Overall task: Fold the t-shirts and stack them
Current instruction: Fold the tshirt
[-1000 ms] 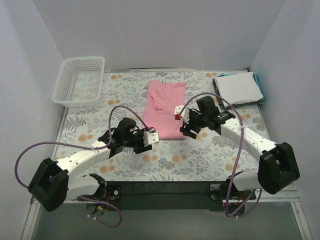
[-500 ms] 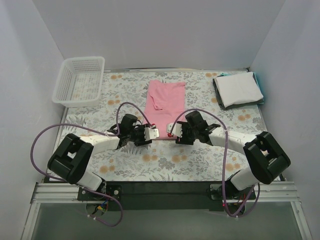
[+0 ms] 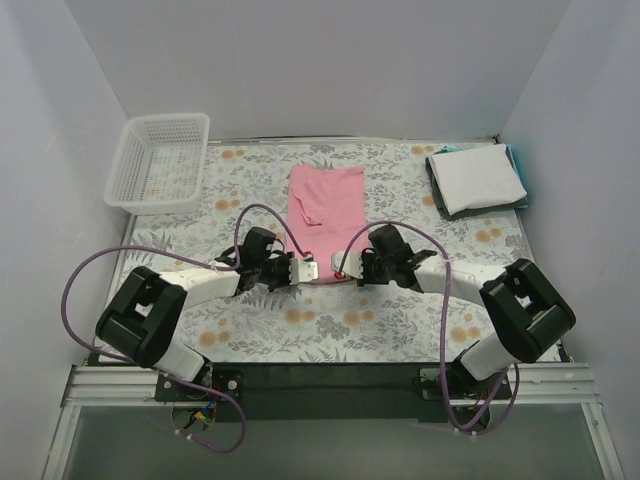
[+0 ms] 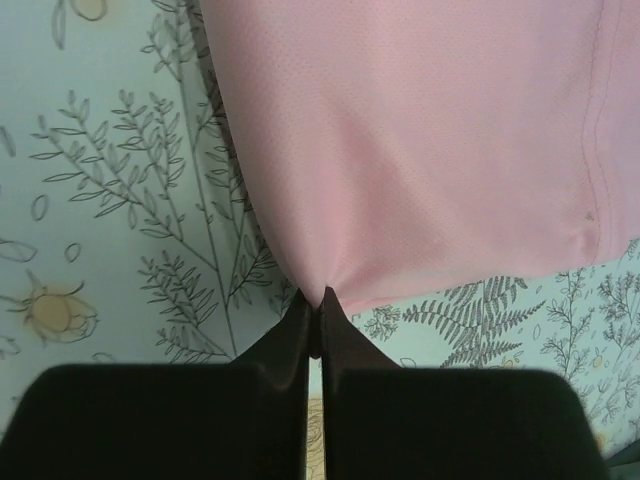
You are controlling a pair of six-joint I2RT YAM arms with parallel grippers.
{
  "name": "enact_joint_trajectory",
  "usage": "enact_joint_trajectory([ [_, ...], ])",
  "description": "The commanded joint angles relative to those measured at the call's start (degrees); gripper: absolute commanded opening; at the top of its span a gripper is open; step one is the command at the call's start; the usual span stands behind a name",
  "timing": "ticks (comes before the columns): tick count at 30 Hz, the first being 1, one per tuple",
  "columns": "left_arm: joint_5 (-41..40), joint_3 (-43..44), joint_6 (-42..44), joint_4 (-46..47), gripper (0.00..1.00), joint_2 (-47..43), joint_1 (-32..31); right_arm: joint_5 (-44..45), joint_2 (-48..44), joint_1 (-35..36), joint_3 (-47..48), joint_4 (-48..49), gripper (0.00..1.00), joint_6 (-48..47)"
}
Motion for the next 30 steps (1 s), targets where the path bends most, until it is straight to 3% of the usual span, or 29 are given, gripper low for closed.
enact_joint_trajectory([
  [1, 6.33, 0.05, -0.05, -13.32, 0.00, -8.04, -0.09, -4.37, -5.87, 0.28, 0.16, -8.29, 0.01, 0.89],
  [5, 10.82, -0.39, -0.49, -24.06, 0.00, -16.04, -0.53, -9.82, -12.56, 1.59, 0.86, -20.84, 0.01, 3.17],
  [10, 15.93, -1.89, -1.54, -36.01, 0.00, -26.60, -1.23, -16.41, -21.61, 4.50, 0.33, -30.89, 0.01, 5.89],
  [15, 20.75, 1.88, -4.97, -45.34, 0.00, -32.93, -1.32, -20.36, -25.93, 5.47, 2.35, -38.01, 0.01, 6.34],
  [22, 22.43, 7.77, -10.60, -50.36, 0.00, -31.47, 1.14, -21.07, -26.47, 5.03, 7.27, -42.15, 0.01, 5.81],
  [30, 29.46, 16.72, -9.38, -50.98, 0.00, -22.59, 11.15, -25.46, -19.36, -1.20, 15.69, -44.17, 0.01, 2.84],
])
